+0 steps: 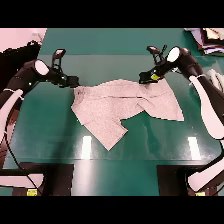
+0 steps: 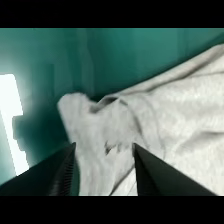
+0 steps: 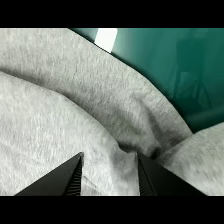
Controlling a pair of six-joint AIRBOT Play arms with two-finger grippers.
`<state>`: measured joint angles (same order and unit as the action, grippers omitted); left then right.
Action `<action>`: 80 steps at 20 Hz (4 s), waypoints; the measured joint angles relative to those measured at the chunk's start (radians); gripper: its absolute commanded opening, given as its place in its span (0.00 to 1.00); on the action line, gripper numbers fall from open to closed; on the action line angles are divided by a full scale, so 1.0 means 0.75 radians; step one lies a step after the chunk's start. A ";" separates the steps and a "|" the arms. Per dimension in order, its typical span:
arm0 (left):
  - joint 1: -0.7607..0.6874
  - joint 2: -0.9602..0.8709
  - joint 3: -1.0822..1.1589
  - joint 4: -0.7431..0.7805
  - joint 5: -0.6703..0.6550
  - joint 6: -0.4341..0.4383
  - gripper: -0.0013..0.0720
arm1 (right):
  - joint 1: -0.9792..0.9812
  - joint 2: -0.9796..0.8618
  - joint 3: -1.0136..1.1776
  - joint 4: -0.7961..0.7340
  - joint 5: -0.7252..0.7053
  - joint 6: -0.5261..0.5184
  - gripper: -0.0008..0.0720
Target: Fold the shirts.
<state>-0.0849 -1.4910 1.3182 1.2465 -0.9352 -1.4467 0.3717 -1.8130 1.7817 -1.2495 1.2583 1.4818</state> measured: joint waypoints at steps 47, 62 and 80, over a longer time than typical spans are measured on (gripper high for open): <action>-0.059 0.452 -0.636 -0.674 0.090 0.217 0.05 | -1.199 1.229 -1.587 0.291 0.047 -0.199 0.64; -0.059 0.451 -0.621 -0.644 0.084 0.219 0.05 | -0.905 0.689 -1.450 0.528 -0.271 -0.311 0.43; -0.059 0.823 0.191 -0.260 -0.161 0.069 0.05 | -0.821 1.210 -0.798 0.511 -0.259 -0.313 0.03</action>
<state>-0.1291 -0.8738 1.4612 1.0512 -1.0557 -1.3949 -0.2443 -0.9058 1.1835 -0.8665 1.0641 1.2469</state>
